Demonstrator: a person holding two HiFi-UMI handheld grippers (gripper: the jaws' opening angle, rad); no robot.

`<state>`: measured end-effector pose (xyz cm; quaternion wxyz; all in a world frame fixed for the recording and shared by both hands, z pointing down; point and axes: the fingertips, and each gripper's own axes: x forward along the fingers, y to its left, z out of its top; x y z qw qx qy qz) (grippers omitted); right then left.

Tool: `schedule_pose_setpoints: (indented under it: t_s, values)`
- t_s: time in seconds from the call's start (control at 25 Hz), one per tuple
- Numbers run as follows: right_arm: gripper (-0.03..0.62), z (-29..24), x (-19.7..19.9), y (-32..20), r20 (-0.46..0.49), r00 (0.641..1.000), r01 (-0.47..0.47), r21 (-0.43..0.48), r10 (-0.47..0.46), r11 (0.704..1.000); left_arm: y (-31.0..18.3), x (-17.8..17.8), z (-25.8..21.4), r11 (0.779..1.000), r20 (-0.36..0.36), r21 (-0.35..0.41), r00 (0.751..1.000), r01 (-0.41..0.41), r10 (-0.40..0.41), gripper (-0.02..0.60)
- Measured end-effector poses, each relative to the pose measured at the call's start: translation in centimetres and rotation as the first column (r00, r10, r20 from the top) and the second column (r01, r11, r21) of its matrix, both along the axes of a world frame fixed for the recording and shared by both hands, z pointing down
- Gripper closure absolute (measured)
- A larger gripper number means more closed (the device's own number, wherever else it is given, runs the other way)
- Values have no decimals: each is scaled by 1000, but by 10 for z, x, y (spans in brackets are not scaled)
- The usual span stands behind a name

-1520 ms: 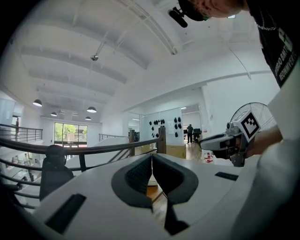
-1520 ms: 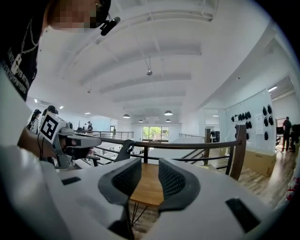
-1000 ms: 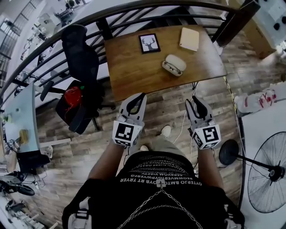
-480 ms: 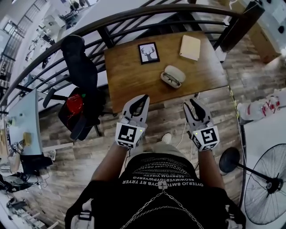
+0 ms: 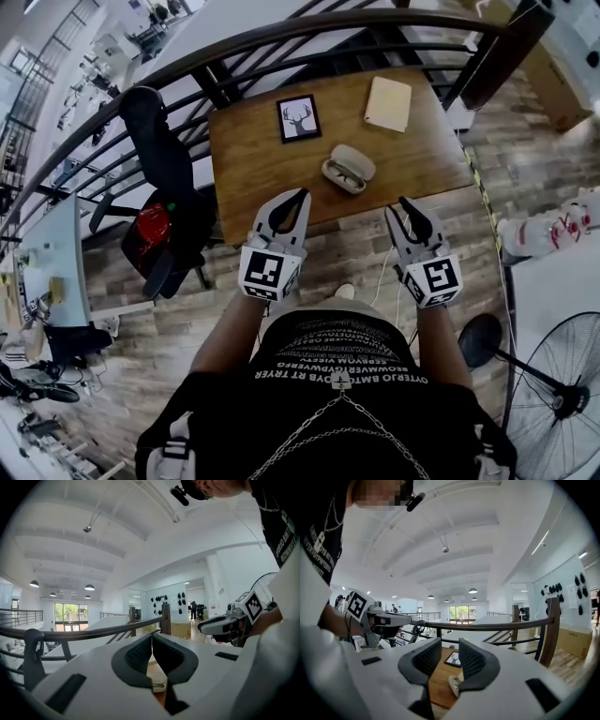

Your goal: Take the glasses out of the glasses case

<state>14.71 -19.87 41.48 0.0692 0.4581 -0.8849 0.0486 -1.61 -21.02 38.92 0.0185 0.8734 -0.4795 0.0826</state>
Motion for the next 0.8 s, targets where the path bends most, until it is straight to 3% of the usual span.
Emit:
schedule_pose_setpoints:
  t_s: [0.28, 0.8]
  values:
    - [493, 9, 22, -12, 14, 1000, 3, -14, -3, 1000, -6, 15, 13, 999, 5, -32, 1000, 25, -25, 552]
    - [491, 34, 6, -32, 0, 1000, 0, -71, 0, 997, -34, -3, 30, 997, 21, -76, 999, 28, -26, 552]
